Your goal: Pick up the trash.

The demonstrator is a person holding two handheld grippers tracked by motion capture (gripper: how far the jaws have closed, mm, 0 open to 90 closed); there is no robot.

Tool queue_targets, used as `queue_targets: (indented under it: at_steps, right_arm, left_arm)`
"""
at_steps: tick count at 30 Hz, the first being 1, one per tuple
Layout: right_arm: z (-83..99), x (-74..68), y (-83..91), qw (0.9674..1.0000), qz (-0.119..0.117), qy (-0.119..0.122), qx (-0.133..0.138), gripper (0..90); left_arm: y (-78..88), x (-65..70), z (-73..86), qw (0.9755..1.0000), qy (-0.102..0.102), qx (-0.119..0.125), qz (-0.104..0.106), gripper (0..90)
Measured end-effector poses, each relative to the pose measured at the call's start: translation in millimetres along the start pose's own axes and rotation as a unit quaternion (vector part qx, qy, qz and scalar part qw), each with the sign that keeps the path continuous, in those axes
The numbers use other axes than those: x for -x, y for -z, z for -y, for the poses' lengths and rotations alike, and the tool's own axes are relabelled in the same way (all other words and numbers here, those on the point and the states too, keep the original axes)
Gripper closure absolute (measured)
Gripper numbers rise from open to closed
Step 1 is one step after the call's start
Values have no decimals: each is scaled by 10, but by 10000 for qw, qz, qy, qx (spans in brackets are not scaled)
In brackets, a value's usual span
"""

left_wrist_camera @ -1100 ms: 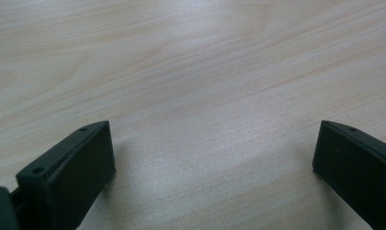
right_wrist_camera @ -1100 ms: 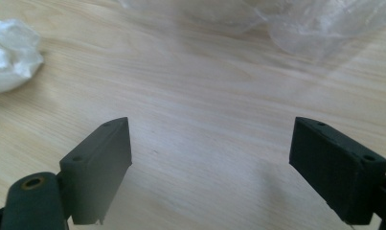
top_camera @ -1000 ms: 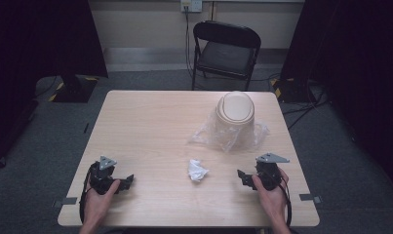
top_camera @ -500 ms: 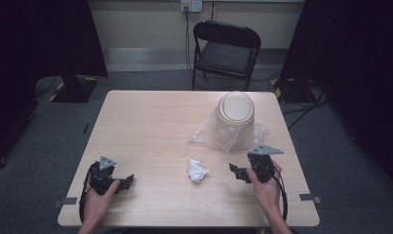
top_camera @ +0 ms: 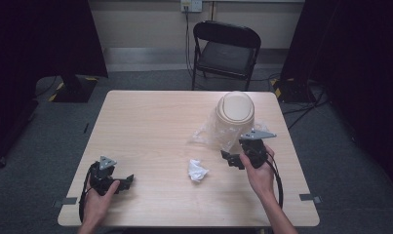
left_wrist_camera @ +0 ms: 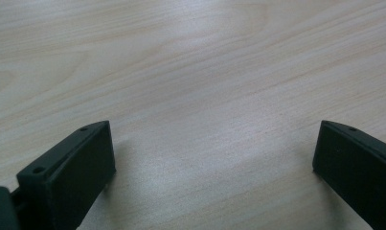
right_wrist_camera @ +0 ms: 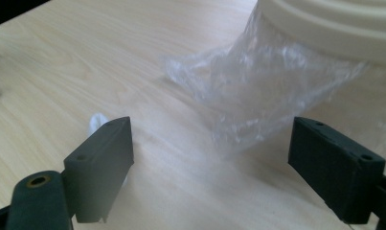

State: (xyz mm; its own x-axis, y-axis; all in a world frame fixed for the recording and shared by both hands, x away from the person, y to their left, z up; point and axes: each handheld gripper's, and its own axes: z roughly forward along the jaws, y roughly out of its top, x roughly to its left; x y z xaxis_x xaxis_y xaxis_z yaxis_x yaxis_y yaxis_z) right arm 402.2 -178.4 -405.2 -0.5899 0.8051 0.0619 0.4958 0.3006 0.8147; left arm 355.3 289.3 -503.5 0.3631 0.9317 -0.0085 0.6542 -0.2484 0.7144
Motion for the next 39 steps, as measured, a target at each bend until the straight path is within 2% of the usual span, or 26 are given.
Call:
queue_targets:
  at_steps: [1, 2, 6, 7, 10, 16, 24, 30, 39]
  right_arm:
    - [-84, 7, 11, 10000, -25, 53, 57, 213]
    - [-128, 10, 12, 9999, -56, 65, 103, 219]
    - [-264, 14, 1, 9997, -56, 175, 174, 212]
    - [-351, 31, -35, 9996, -76, 194, 178, 211]
    - [-427, 58, -80, 9996, -113, 168, 185, 211]
    - [-643, 155, -215, 9995, -34, 239, 188, 200]
    - [-705, 298, -281, 9997, 105, 102, 211, 190]
    - [-683, 373, -379, 9998, 82, -43, 157, 187]
    - [-675, 415, -522, 9998, 172, -37, -26, 185]
  left_arm:
    - [0, 0, 0, 10000, -2, -2, -1, 1]
    - [0, 0, 0, 10000, 0, -1, 1, 1]
    - [0, 0, 0, 10000, -1, 0, -2, 1]
    - [0, 0, 0, 10000, 0, -1, 0, 1]
    - [0, 0, 0, 10000, -1, 0, -3, 1]
    - [0, 0, 0, 10000, 0, 0, 1, 1]
    - [0, 0, 0, 10000, -1, -1, 0, 1]
    - [0, 0, 0, 10000, -1, -1, 0, 1]
    - [1, 2, 1, 10000, 1, 1, -12, 1]
